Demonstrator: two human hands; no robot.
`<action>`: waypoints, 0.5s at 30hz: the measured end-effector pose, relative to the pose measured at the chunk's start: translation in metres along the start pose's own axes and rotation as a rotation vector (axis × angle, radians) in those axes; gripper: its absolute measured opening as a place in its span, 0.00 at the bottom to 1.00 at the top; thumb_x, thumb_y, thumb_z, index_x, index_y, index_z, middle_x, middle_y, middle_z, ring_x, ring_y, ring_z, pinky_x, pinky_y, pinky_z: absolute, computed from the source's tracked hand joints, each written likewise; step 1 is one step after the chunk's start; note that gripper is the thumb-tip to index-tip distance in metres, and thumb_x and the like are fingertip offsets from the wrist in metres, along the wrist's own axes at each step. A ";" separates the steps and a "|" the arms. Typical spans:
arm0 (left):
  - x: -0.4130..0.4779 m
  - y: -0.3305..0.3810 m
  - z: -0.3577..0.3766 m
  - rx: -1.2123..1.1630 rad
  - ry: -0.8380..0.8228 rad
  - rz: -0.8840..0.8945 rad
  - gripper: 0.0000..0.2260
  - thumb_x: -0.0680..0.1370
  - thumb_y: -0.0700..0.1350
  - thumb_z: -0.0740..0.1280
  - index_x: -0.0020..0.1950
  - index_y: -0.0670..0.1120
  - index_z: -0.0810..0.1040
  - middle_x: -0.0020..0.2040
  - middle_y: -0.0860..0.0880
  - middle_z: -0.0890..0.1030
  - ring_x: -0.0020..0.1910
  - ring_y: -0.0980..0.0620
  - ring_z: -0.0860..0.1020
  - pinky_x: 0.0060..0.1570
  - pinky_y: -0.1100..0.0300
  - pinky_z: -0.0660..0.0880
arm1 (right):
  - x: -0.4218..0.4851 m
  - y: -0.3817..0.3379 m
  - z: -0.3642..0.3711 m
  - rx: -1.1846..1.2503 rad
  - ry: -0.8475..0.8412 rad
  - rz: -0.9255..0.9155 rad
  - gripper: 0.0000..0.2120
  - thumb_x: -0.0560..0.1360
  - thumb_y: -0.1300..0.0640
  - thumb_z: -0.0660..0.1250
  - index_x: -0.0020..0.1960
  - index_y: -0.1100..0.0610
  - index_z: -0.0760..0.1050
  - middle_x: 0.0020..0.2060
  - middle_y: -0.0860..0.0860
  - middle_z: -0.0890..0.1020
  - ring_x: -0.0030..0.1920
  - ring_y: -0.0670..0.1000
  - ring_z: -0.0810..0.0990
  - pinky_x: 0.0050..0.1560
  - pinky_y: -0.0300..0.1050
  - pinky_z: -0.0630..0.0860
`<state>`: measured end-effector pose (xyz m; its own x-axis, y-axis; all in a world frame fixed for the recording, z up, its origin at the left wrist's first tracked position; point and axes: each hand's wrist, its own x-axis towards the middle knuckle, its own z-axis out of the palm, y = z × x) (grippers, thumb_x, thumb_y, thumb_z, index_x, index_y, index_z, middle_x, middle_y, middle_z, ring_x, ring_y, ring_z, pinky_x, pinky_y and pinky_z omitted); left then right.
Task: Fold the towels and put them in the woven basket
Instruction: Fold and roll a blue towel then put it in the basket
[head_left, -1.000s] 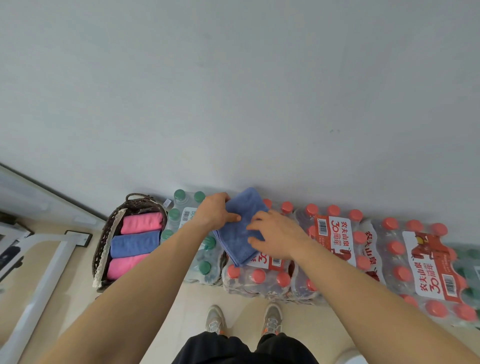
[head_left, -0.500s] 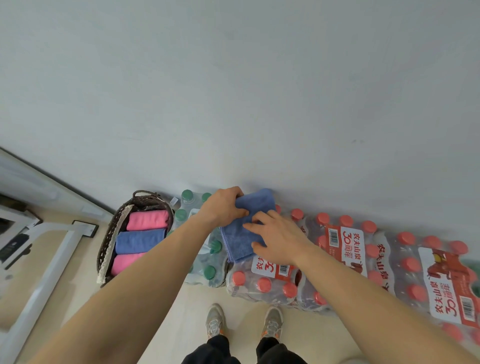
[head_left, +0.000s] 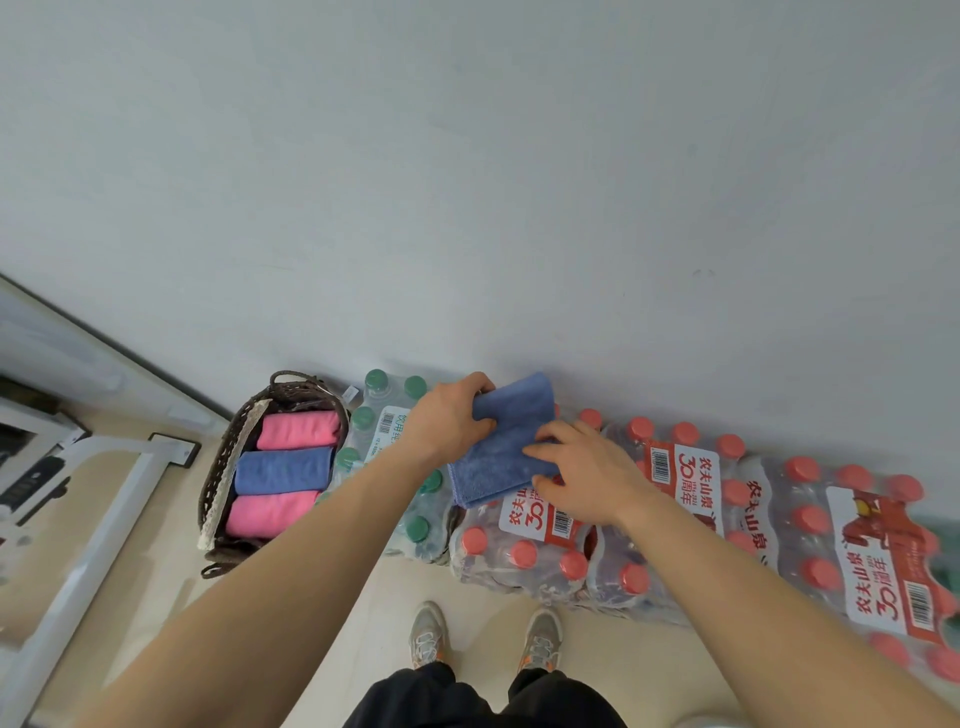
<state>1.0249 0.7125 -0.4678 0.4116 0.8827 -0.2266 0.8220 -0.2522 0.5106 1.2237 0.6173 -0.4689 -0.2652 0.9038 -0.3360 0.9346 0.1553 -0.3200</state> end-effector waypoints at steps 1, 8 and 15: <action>-0.002 0.002 0.001 0.007 0.008 0.007 0.13 0.73 0.46 0.68 0.57 0.50 0.75 0.46 0.46 0.82 0.44 0.43 0.79 0.39 0.52 0.75 | -0.002 0.000 0.003 -0.007 -0.023 0.005 0.23 0.77 0.44 0.61 0.72 0.45 0.69 0.72 0.44 0.66 0.70 0.51 0.65 0.66 0.50 0.69; -0.040 0.014 0.022 -0.023 0.044 0.097 0.21 0.71 0.53 0.70 0.63 0.54 0.71 0.56 0.52 0.77 0.50 0.50 0.76 0.45 0.58 0.71 | -0.009 0.004 -0.001 0.133 -0.031 0.006 0.26 0.76 0.52 0.61 0.72 0.40 0.66 0.72 0.39 0.68 0.68 0.47 0.68 0.56 0.47 0.76; -0.061 0.006 0.053 0.083 0.091 0.254 0.26 0.64 0.53 0.75 0.60 0.52 0.71 0.64 0.53 0.72 0.56 0.49 0.75 0.56 0.57 0.70 | -0.015 0.010 0.003 0.261 -0.078 0.002 0.24 0.74 0.57 0.60 0.67 0.39 0.70 0.62 0.41 0.77 0.53 0.47 0.78 0.45 0.48 0.80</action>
<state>1.0255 0.6359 -0.4947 0.5743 0.8184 -0.0225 0.7283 -0.4981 0.4706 1.2358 0.6041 -0.4697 -0.2903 0.8691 -0.4005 0.8450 0.0364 -0.5335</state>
